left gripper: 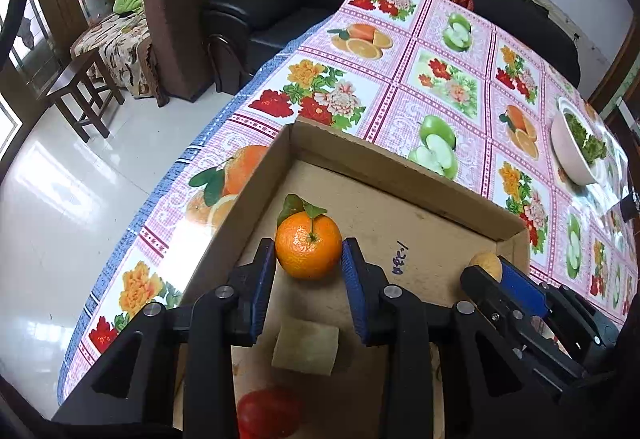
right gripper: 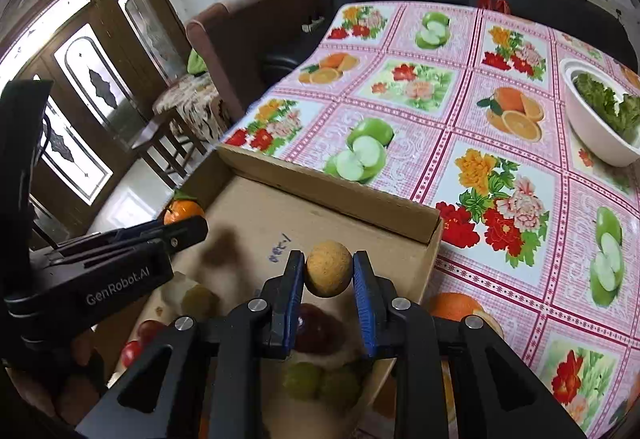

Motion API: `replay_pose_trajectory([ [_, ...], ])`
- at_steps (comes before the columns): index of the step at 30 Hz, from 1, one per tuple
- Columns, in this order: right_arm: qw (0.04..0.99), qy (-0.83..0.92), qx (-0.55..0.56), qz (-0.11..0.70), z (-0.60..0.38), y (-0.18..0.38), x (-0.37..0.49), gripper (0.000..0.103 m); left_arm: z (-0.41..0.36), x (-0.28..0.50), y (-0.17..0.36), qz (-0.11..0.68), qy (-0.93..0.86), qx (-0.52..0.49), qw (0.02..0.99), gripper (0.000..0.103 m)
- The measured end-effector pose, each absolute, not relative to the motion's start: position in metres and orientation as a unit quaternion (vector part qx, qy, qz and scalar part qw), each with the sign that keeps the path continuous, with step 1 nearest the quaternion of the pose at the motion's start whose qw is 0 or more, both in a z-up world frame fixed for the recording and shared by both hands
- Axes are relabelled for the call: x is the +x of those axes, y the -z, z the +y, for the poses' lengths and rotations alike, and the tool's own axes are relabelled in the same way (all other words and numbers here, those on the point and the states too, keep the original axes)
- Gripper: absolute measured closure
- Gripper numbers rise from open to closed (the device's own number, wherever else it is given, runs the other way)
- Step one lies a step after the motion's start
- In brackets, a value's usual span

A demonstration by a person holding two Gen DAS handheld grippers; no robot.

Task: Organize fruits
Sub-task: 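Carry the mandarin with the left tool while the right tool carries the kiwi to the box, then open the left tool to drop the mandarin while the right tool releases the kiwi in the box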

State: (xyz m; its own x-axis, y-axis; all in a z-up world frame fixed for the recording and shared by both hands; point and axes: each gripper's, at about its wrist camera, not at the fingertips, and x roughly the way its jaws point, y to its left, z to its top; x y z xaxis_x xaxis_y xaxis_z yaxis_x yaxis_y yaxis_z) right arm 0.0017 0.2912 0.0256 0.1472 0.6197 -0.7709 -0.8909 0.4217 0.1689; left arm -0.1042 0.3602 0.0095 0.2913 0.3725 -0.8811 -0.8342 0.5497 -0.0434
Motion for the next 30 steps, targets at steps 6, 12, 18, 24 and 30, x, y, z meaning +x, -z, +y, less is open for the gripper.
replay_pose_trajectory([
  [6, 0.737, -0.504, -0.182, 0.412, 0.300, -0.015, 0.003, 0.078, 0.366, -0.101, 0.002, 0.457, -0.399, -0.267, 0.749, 0.071],
  [12, 0.740, -0.503, -0.193, 0.403, 0.303, -0.012, -0.001, 0.076, 0.366, -0.099, 0.004, 0.459, -0.400, -0.265, 0.748, 0.070],
  [18, 0.743, -0.506, -0.189, 0.396, 0.298, -0.018, -0.005, 0.070, 0.363, -0.108, -0.003, 0.447, -0.399, -0.275, 0.752, 0.068],
  [24, 0.751, -0.512, -0.154, 0.387, 0.269, -0.037, -0.008, 0.066, 0.349, -0.128, -0.021, 0.418, -0.395, -0.293, 0.764, 0.060],
  [30, 0.759, -0.520, -0.107, 0.377, 0.211, -0.058, -0.012, 0.065, 0.312, -0.147, -0.049, 0.378, -0.360, -0.308, 0.796, 0.058],
])
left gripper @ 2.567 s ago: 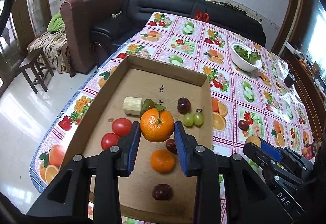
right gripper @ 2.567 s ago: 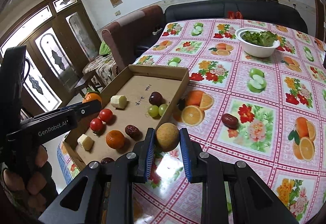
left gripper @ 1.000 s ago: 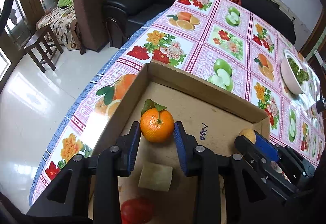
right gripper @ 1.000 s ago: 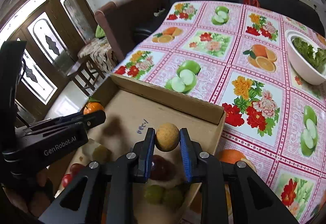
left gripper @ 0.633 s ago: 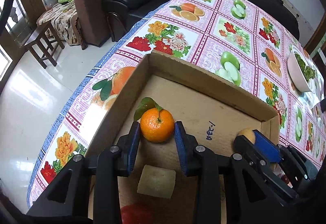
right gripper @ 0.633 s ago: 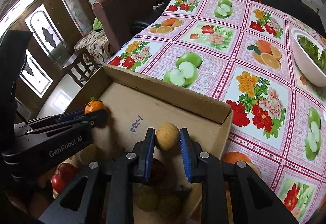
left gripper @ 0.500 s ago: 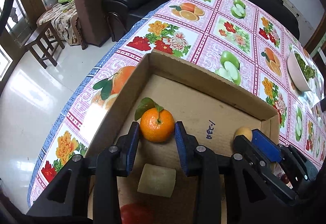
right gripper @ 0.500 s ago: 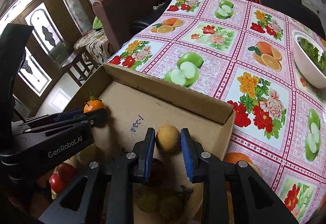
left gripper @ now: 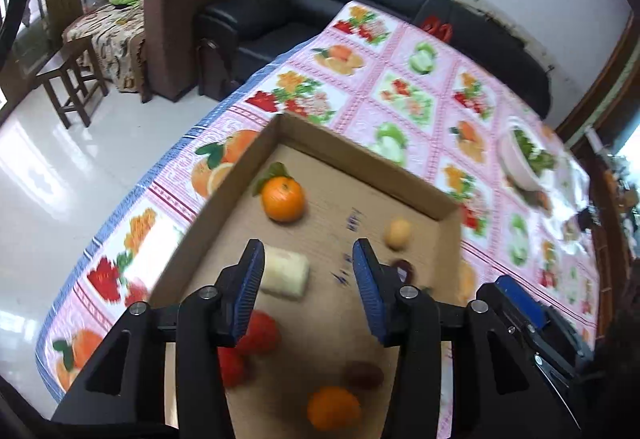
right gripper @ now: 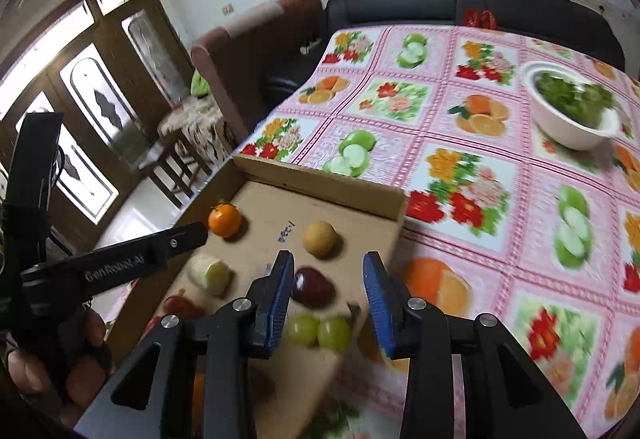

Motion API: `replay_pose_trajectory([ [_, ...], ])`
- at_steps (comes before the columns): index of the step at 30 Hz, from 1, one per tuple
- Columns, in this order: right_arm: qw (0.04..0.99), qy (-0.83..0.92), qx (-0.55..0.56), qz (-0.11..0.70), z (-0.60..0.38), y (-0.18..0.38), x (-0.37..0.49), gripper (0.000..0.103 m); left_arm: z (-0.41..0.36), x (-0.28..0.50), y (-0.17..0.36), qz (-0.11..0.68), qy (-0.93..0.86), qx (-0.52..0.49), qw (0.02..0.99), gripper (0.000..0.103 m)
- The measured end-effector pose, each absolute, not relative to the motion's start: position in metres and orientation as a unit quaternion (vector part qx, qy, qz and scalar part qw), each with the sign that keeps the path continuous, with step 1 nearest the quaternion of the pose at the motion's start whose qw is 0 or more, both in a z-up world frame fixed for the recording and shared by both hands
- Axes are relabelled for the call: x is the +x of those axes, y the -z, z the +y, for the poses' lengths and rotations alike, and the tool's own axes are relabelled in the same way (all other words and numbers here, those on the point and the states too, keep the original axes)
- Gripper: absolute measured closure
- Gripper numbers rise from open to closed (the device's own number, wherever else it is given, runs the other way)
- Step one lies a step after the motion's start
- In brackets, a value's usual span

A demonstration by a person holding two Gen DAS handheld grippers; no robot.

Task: Organize fruits
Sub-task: 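Open the left tool to drop the mandarin while the right tool releases the kiwi in the box, then move both tools from the box toward the red date and tan fruit on the table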

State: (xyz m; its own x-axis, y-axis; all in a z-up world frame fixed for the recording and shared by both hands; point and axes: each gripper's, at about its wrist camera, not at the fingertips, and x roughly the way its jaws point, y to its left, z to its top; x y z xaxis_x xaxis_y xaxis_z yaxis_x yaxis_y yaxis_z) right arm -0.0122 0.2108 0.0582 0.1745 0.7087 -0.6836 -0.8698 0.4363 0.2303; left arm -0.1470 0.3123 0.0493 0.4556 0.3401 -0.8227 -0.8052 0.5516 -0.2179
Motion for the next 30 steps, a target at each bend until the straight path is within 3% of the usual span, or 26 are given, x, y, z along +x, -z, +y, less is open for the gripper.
replay_pose_trajectory([
  [8, 0.782, -0.489, -0.067, 0.382, 0.108, -0.056, -0.001, 0.062, 0.249, -0.137, -0.065, 0.371, -0.292, -0.297, 0.830, 0.057],
  [15, 0.791, -0.467, -0.106, 0.382, 0.019, -0.058, 0.023, 0.059, 0.192, -0.107, -0.065, 0.396, -0.219, -0.261, 0.853, 0.057],
  [21, 0.781, -0.437, -0.219, 0.388, -0.044, -0.068, 0.058, 0.052, 0.155, -0.066, -0.054, 0.427, -0.173, -0.216, 0.861, 0.055],
  [28, 0.752, -0.371, -0.376, 0.394, -0.092, -0.083, 0.101, 0.051, 0.132, -0.021, -0.020, 0.472, -0.182, -0.154, 0.849, 0.055],
  [30, 0.736, -0.367, -0.411, 0.394, -0.097, -0.087, 0.109, 0.046, 0.133, -0.012, -0.012, 0.480, -0.191, -0.150, 0.843, 0.055],
])
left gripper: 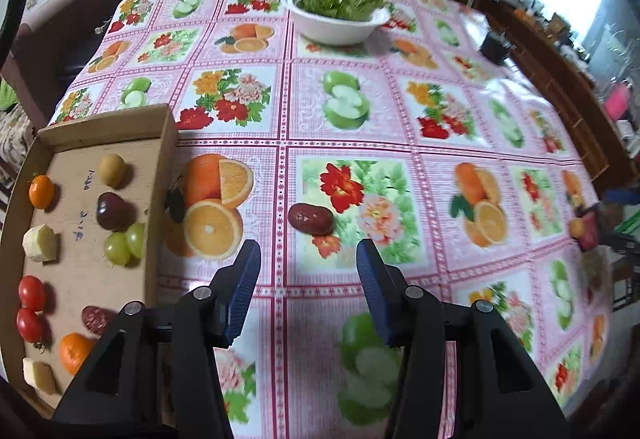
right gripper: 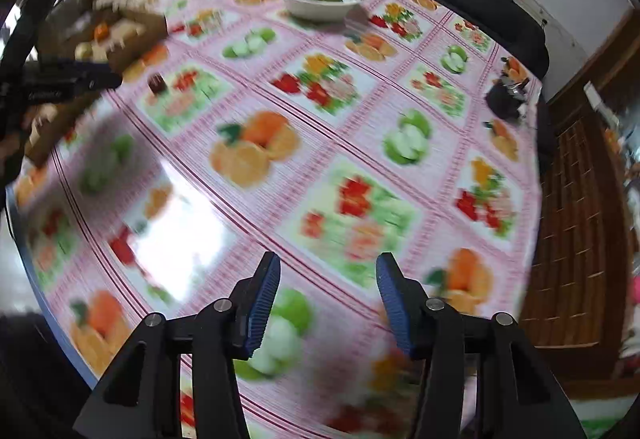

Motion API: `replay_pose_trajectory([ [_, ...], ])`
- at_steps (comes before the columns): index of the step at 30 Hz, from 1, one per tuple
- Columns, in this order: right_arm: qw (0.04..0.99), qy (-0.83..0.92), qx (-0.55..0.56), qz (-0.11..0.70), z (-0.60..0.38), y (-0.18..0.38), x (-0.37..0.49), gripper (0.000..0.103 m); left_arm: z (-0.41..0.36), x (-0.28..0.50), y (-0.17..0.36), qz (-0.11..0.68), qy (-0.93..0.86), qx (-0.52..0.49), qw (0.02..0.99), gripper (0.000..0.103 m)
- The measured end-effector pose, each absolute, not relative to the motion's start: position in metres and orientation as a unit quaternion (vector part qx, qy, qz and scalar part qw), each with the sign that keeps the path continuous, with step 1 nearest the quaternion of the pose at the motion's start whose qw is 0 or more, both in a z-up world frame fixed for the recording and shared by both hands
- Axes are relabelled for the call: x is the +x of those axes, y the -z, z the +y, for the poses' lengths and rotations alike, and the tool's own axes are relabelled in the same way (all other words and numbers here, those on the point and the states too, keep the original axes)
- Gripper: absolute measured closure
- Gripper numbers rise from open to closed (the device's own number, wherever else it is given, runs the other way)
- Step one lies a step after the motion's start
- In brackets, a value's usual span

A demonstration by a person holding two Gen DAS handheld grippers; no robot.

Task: Organize fruits
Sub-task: 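Move both tools from the box toward the red date and tan fruit on the table, then grasp a red date with the left tool while the right tool grasps a small tan round fruit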

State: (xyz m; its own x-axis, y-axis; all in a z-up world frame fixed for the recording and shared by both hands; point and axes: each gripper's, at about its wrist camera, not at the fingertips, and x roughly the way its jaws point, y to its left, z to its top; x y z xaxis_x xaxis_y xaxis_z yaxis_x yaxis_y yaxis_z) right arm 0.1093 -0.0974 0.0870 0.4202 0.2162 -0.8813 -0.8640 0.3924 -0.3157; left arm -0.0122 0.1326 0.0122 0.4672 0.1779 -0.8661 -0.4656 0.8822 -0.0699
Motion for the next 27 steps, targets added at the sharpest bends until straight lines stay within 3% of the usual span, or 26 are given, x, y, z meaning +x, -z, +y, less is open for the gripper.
replay_pose_trajectory([
  [9, 0.632, -0.367, -0.540, 0.418, -0.094, -0.058, 0.122, 0.043, 0.129, 0.022, 0.022, 0.510, -0.220, -0.117, 0.824, 0.055],
  [12, 0.593, -0.347, -0.596, 0.414, -0.093, -0.039, 0.124, 0.043, 0.127, 0.024, 0.022, 0.501, -0.209, -0.123, 0.831, 0.074],
  [19, 0.521, -0.321, -0.662, 0.432, -0.089, -0.011, 0.135, 0.044, 0.126, 0.023, 0.020, 0.502, -0.203, -0.131, 0.831, 0.076],
  [23, 0.469, -0.317, -0.696, 0.443, -0.082, 0.006, 0.138, 0.050, 0.124, 0.018, 0.019, 0.502, -0.191, -0.146, 0.830, 0.076],
  [27, 0.434, -0.303, -0.712, 0.462, -0.076, 0.012, 0.144, 0.066, 0.122, 0.010, 0.015, 0.497, -0.183, -0.155, 0.834, 0.076],
])
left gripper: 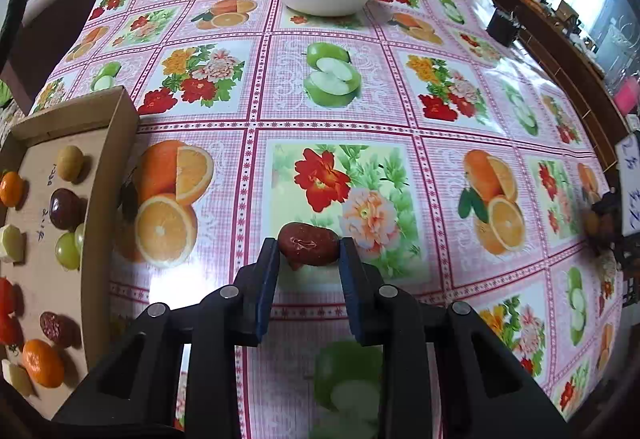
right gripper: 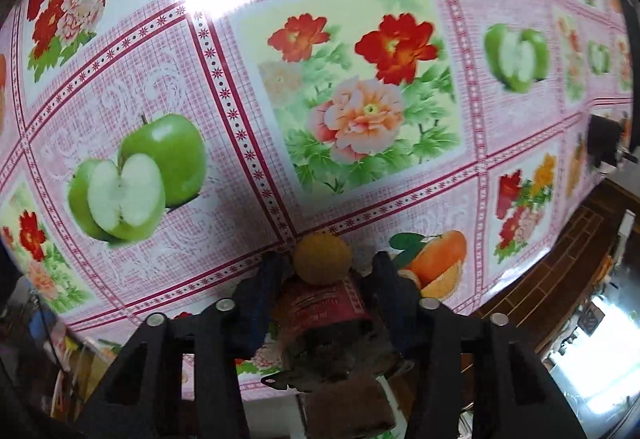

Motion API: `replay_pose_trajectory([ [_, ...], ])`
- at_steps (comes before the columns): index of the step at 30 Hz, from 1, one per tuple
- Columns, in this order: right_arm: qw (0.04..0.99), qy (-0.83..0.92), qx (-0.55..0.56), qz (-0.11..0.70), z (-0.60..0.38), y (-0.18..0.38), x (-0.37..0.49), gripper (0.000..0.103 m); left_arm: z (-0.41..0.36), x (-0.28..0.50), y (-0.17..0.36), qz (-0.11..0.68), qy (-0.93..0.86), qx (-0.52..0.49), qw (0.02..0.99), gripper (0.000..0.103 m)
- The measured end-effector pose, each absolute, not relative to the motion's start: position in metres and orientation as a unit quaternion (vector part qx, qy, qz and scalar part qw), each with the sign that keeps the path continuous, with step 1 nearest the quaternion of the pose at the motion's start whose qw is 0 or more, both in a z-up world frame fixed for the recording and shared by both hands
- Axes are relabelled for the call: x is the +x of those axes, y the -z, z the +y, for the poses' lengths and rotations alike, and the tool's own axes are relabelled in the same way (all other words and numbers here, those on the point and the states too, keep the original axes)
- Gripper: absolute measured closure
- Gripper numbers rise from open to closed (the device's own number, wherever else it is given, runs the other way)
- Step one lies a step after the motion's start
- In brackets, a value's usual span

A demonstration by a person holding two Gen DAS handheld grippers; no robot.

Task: Organize fruits
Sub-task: 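Grasp a red date with the left tool while the right tool grasps a small tan round fruit, then carry the red date with the left tool while the right tool carries the tan fruit to the box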

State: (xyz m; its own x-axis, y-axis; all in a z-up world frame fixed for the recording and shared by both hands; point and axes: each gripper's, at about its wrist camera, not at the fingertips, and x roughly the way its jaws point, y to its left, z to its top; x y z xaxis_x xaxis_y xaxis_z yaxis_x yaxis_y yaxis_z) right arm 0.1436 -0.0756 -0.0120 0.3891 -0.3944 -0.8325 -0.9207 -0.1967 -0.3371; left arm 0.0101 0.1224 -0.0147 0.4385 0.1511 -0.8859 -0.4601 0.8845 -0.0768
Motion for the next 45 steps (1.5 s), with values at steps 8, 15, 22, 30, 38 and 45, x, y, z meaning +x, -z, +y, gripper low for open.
replay_pose_trajectory([
  [8, 0.493, -0.368, -0.669, 0.417, -0.061, -0.025, 0.109, 0.075, 0.126, -0.029, -0.008, 0.464, -0.160, -0.180, 0.853, 0.076],
  [15, 0.586, -0.475, -0.550, 0.359, -0.048, -0.056, 0.037, 0.075, 0.121, -0.074, -0.023, 0.442, -0.158, -0.188, 0.863, 0.076],
  [22, 0.652, -0.551, -0.367, 0.369, -0.031, -0.044, -0.023, 0.075, 0.116, -0.114, -0.029, 0.428, -0.198, -0.187, 0.862, 0.076],
  [30, 0.692, -0.566, -0.199, 0.401, -0.008, -0.040, -0.036, 0.075, 0.127, -0.155, -0.039, 0.410, -0.265, -0.182, 0.854, 0.075],
  [38, 0.700, -0.581, -0.097, 0.403, 0.032, -0.055, -0.044, 0.075, 0.150, -0.184, -0.044, 0.394, -0.325, -0.178, 0.841, 0.075],
  [45, 0.691, -0.600, -0.063, 0.399, 0.069, -0.064, -0.061, 0.075, 0.162, -0.194, -0.039, 0.392, -0.346, -0.182, 0.833, 0.075],
])
